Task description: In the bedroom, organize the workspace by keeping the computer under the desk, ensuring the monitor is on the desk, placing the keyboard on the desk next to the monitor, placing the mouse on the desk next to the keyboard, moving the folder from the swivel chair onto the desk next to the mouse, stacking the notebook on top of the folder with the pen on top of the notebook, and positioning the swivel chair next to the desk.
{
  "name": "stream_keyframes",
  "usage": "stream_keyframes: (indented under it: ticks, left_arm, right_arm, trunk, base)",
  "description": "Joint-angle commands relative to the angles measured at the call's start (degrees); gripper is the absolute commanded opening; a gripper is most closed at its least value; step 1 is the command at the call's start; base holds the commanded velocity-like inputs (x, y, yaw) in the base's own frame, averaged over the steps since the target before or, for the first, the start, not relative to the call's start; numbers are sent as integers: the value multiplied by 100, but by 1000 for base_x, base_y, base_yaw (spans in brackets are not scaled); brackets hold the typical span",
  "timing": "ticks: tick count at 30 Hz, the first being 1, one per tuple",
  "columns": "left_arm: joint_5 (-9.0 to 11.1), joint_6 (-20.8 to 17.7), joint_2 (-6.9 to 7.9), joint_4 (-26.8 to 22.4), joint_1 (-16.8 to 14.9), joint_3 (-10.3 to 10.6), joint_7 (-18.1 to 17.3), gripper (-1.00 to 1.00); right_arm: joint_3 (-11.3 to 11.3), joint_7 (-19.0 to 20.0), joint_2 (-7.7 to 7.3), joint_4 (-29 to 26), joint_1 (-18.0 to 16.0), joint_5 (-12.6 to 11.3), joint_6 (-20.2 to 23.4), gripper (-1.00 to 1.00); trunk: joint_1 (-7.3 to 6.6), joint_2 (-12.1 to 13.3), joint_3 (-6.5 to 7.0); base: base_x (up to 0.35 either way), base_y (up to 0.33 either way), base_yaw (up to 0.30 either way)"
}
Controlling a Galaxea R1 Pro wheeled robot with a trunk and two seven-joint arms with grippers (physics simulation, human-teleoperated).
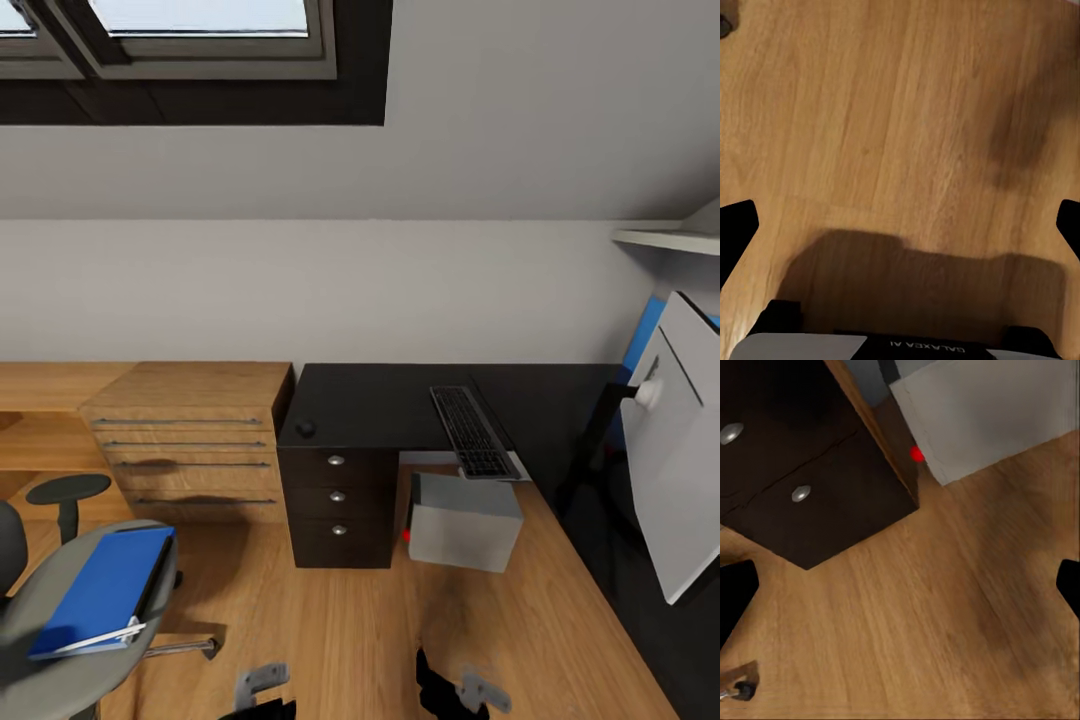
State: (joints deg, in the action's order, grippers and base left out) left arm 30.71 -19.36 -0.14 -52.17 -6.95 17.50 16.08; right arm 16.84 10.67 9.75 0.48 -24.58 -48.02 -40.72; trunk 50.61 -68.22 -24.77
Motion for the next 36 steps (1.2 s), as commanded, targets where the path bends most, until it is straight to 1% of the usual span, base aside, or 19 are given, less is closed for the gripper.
stream_keyframes:
  ticks: [1, 4, 5, 6, 10, 13, 14, 17, 18, 19, 24, 32, 36]
  left_arm:
    - [62, 250, 12, 45, 73, 143, 52, 100]
    - [64, 493, 21, 172, 141, 266, 59, 100]
    - [65, 587, 25, 297, 165, 312, 57, 100]
    - [65, 621, 24, 367, 174, 329, 56, 100]
    - [54, 738, 23, 691, 192, 373, 54, 100]
    - [47, 966, 26, 927, 200, 388, 50, 100]
    - [45, 1219, 28, 1062, 203, 393, 41, 100]
    - [46, 1673, 34, 1230, 205, 398, 26, 100]
    - [52, 2160, 35, 1379, 208, 401, 16, 100]
    - [58, 2298, 34, 1430, 207, 402, 12, 100]
    - [59, 2479, 28, 1515, 209, 411, 3, 100]
    - [65, 2538, 27, 1550, 208, 444, 15, 100]
    - [66, 2536, 27, 1569, 208, 446, 20, 100]
  right_arm:
    - [42, -24, -3, 23, 174, 139, -156, 100]
    - [54, -140, -29, 37, 347, 398, -275, 100]
    - [58, -208, -78, 45, 417, 538, -319, 100]
    - [59, -234, -109, 47, 442, 595, -336, 100]
    - [49, -294, -267, 56, 501, 708, -381, 100]
    - [32, -325, -426, 55, 521, 727, -381, 100]
    - [22, -335, -537, 53, 529, 726, -376, 100]
    - [-5, -345, -665, 49, 535, 684, -358, 100]
    - [-34, -364, -723, 44, 539, 617, -344, 100]
    - [-36, -373, -712, 43, 540, 607, -349, 100]
    - [-18, -374, -647, 41, 542, 615, -374, 100]
    - [10, -344, -630, 40, 542, 675, -375, 100]
    - [12, -346, -628, 44, 542, 723, -369, 100]
  trunk:
    - [-22, 38, 13]
    - [-88, 158, 67]
    - [-110, 198, 85]
    - [-132, 238, 103]
    - [-220, 399, 175]
    - [-286, 519, 228]
    - [-308, 559, 246]
    - [-374, 679, 300]
    - [-396, 720, 318]
    - [-418, 760, 336]
    - [-528, 960, 426]
    - [-703, 1281, 570]
    - [-791, 1441, 641]
  base:
    - [0, 0, 0]
    - [0, 0, 0]
    - [0, 0, 0]
    - [0, 0, 0]
    - [0, 0, 0]
    - [0, 0, 0]
    - [0, 0, 0]
    - [0, 0, 0]
    - [0, 0, 0]
    - [0, 0, 0]
    - [0, 0, 0]
    - [0, 0, 0]
    - [-124, 0, 0]
